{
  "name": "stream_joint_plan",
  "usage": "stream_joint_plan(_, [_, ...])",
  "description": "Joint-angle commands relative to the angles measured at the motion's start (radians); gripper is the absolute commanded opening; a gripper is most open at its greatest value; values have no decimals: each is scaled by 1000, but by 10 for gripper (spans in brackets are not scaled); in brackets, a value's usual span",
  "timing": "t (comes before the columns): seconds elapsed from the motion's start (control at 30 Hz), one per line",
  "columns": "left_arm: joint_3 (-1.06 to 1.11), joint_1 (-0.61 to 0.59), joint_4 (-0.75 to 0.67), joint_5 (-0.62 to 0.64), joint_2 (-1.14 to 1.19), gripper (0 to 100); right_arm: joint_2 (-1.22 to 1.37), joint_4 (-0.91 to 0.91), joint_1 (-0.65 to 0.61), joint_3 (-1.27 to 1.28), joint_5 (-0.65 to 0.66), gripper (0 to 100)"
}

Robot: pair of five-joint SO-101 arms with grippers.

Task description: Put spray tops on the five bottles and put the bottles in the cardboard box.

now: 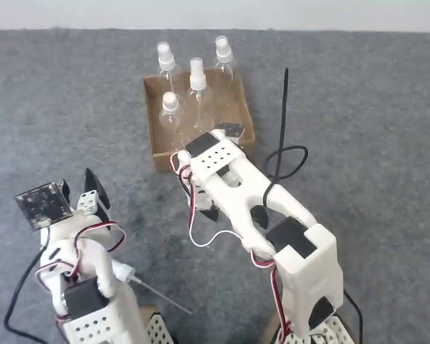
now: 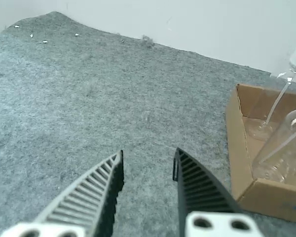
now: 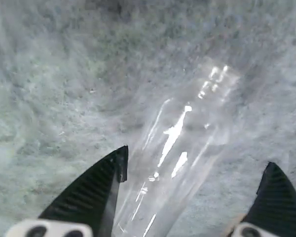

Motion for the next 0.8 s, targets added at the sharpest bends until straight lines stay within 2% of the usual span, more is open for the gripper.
stream_joint_plan(0.0, [-13,-8,-29,6,-18,159,-25,48,39,-6,52,362])
stream_joint_plan(0.23, [-13,-8,-29,6,-18,159,-25,93,88,-2,120,346])
stream_joint_plan(0.47, [-13,-8,-31,6,-18,159,-18,53,90,-2,204,169])
stream_joint_plan(0.63, [-13,-8,-31,6,-18,159,-25,58,93,-3,233,132])
stream_joint_plan(0.77, [-13,-6,-31,6,-18,159,-54,58,93,-5,339,77])
